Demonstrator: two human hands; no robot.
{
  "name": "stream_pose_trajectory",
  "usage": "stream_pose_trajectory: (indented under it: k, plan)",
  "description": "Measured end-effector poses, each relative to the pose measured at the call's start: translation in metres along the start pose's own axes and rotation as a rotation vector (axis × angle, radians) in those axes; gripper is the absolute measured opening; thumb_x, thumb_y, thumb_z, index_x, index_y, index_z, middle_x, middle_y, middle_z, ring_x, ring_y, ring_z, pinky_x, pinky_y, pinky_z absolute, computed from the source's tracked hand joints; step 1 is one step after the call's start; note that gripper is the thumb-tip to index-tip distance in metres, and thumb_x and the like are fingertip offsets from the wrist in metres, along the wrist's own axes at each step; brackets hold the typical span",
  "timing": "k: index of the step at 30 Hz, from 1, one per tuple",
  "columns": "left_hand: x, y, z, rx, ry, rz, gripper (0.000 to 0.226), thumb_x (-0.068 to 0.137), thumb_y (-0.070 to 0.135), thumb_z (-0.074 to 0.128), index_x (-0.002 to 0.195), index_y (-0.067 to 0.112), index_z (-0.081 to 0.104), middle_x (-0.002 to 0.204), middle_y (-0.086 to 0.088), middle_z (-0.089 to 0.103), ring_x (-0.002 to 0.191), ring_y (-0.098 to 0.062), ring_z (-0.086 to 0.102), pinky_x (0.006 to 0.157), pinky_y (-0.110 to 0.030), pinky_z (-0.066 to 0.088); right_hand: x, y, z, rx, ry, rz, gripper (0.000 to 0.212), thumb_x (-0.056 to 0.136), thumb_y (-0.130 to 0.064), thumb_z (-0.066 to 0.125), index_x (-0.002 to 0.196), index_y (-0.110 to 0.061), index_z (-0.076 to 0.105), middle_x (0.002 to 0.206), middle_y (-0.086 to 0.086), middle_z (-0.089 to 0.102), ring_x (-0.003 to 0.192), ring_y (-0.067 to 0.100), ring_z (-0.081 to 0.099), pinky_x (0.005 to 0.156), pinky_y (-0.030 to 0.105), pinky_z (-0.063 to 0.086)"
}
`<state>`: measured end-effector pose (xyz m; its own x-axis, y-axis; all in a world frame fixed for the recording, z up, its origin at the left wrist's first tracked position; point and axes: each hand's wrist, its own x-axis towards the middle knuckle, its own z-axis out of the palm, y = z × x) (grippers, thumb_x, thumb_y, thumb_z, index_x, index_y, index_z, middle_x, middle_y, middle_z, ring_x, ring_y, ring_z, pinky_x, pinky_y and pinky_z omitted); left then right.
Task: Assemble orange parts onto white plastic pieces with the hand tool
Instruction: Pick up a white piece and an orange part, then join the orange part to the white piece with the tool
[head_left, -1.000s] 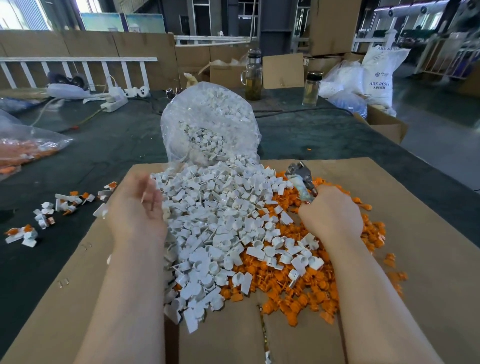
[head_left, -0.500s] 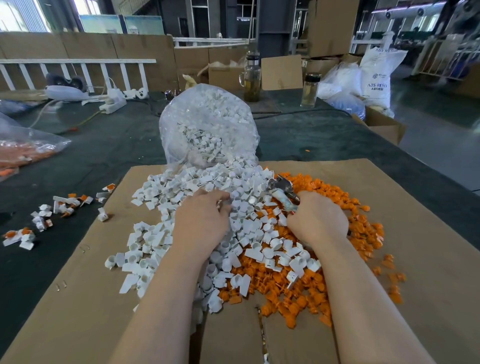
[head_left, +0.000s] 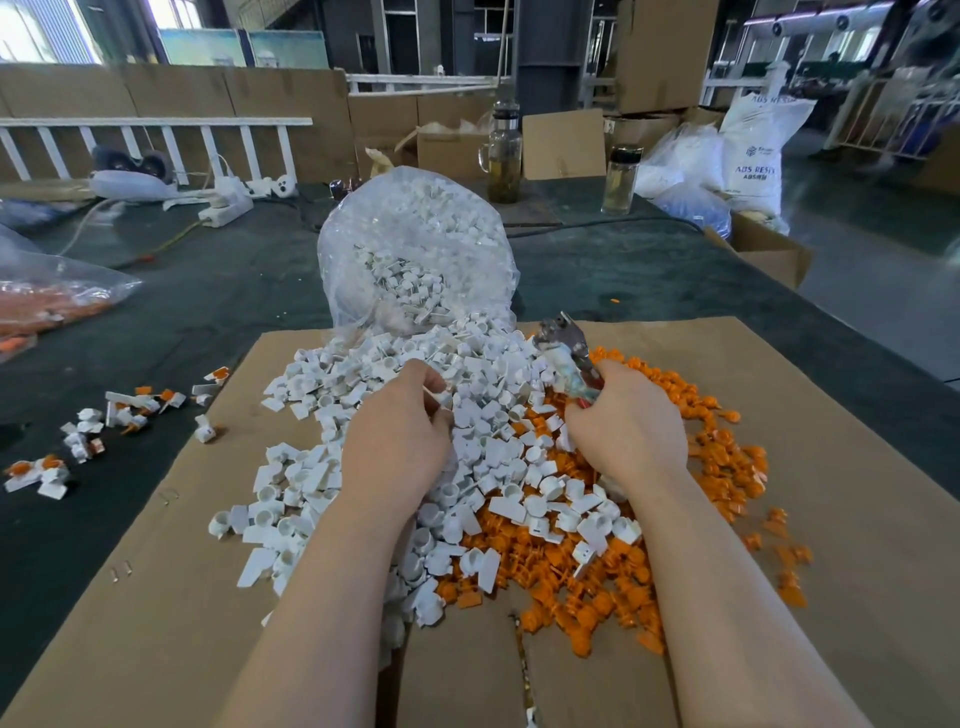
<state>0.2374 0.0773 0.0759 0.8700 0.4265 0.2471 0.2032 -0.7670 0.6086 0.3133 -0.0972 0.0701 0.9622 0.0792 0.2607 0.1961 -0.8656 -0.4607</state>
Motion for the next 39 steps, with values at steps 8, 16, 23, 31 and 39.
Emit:
stream_pose_trajectory:
  k: [8,16,23,31,39]
  plan:
    - [0.0,0.002,-0.005,-0.397,0.061,0.0,0.032,0.095,0.012,0.051,0.116,0.031,0.067,0.09,0.001,0.068,0.048,-0.004,0.052,0.047,-0.013,0.04,-0.001,-0.007,-0.002,0.363,0.022,-0.073,0.015,0.088,-0.025,0.061,0.077,-0.028,0.05,0.072,-0.008,0.057,0.064,0.012,0.054,0.052,0.027,0.037]
    - [0.002,0.006,-0.013,-0.957,0.039,-0.104,0.025,0.092,0.0,0.062,0.097,0.024,0.066,0.086,-0.003,0.072,0.081,-0.018,0.075,0.074,-0.027,0.056,-0.006,-0.015,-0.009,0.634,0.038,-0.132,0.019,0.086,-0.021,0.069,0.086,-0.036,0.057,0.079,-0.016,0.062,0.071,-0.001,0.058,0.058,0.019,0.044]
    - [0.0,0.008,-0.013,-1.076,-0.088,-0.046,0.027,0.092,-0.002,0.062,0.099,0.02,0.075,0.098,-0.003,0.077,0.093,-0.018,0.074,0.088,-0.027,0.057,-0.009,-0.019,-0.012,0.867,0.007,-0.1,0.012,0.085,-0.017,0.072,0.087,-0.027,0.066,0.071,-0.019,0.063,0.069,-0.01,0.057,0.058,0.008,0.043]
    - [-0.002,0.013,-0.015,-1.07,-0.08,-0.078,0.018,0.084,0.009,0.073,0.098,0.019,0.075,0.087,-0.004,0.077,0.084,-0.017,0.074,0.081,-0.029,0.057,-0.013,-0.022,-0.017,1.0,0.011,-0.134,0.009,0.087,-0.015,0.071,0.083,-0.023,0.069,0.074,-0.017,0.065,0.072,-0.004,0.058,0.064,0.005,0.044]
    - [-0.005,0.018,-0.014,-1.104,-0.053,-0.143,0.013,0.079,0.026,0.076,0.085,0.014,0.075,0.082,-0.007,0.077,0.079,-0.02,0.075,0.071,-0.026,0.059,-0.016,-0.026,-0.015,1.001,-0.011,-0.185,0.013,0.089,-0.013,0.068,0.083,-0.025,0.067,0.086,0.001,0.071,0.086,0.011,0.067,0.074,0.013,0.051]
